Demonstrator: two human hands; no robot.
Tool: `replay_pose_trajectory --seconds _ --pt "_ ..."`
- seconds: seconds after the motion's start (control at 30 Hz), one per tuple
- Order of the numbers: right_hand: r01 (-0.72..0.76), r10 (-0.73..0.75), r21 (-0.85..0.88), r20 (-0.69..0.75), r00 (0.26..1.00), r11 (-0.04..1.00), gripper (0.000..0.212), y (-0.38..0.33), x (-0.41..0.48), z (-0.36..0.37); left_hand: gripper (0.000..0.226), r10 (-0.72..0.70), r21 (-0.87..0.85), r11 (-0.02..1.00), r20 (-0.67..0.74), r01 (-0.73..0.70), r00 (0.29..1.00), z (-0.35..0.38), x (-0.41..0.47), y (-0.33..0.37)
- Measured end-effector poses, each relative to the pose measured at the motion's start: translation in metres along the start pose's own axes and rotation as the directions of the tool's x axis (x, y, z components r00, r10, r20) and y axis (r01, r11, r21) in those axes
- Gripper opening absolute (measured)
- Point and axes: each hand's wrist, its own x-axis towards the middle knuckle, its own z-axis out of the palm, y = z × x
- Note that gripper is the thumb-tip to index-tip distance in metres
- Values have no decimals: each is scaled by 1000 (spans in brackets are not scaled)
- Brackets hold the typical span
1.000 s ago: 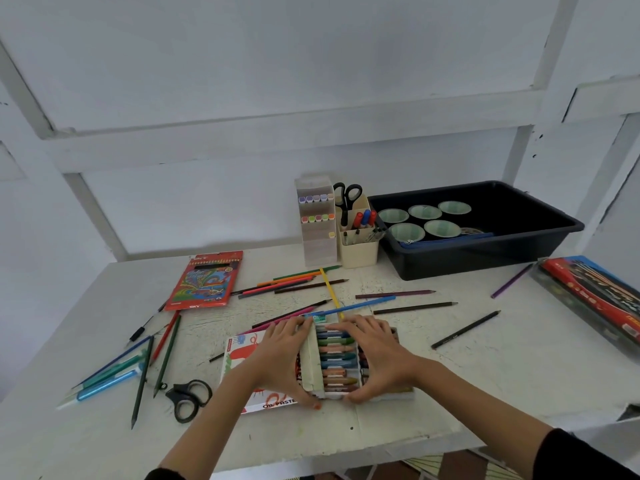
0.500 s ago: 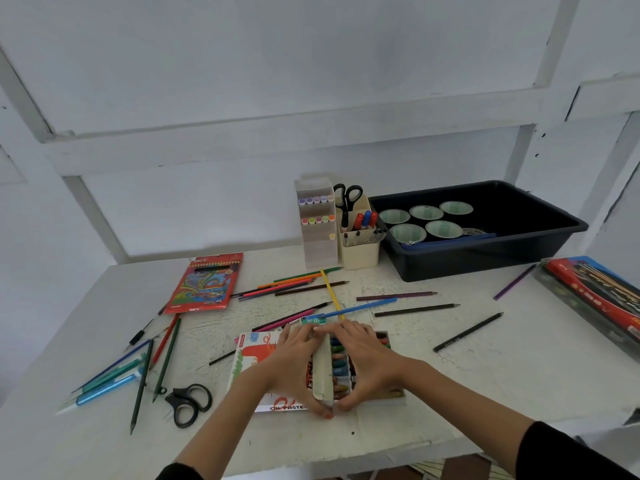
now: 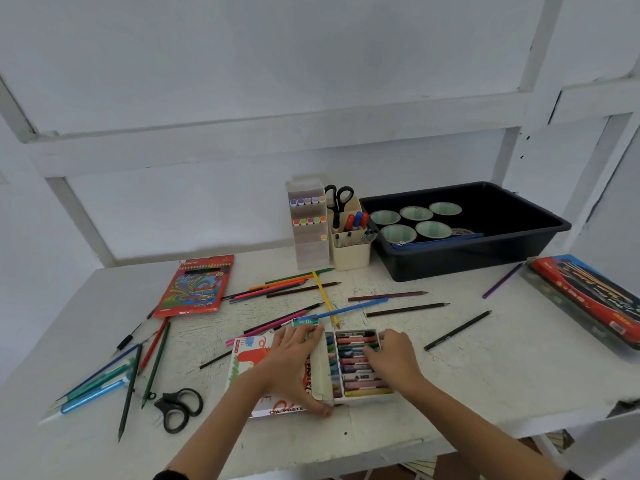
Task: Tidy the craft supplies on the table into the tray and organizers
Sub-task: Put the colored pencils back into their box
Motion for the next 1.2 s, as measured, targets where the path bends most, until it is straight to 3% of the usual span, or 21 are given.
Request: replay_pose_trajectory --seconds 0.13,0.3,0.43,0.53,0.6,0.73,0.8,0.93,1.2 --pt "18 -32 192 71 997 981 17 -16 -12 -4 135 38 13 999 -21 -38 999 2 8 16" --pt "53 -55 223 4 998 973 14 -25 -19 5 130 20 -6 1000 -68 -21 997 5 15 31" --pt "-16 4 349 37 999 937 23 -27 -25 5 130 -24 -23 999 -65 22 998 10 21 33" --pt "-28 -1 448 65 998 893 11 -27 -29 4 130 -56 -53 997 -110 50 992 15 23 39" --pt "-8 -56 452 129 990 892 25 -27 -33 3 133 -76 -72 995 -141 67 987 18 23 41" --pt "109 -180 281 241 954 953 70 -23 -37 -1 141 -61 -174 985 -249 17 966 18 21 42" --pt "169 -220 260 181 959 951 64 -18 -39 -1 141 -52 -205 979 -304 -12 951 16 19 43" --pt "32 -60 456 47 997 890 26 -13 -35 -5 138 -67 -227 974 -374 -22 925 20 19 42" --pt "-18 -26 517 77 997 856 21 -13 -25 -5 132 -77 -260 964 -447 -47 891 12 16 46"
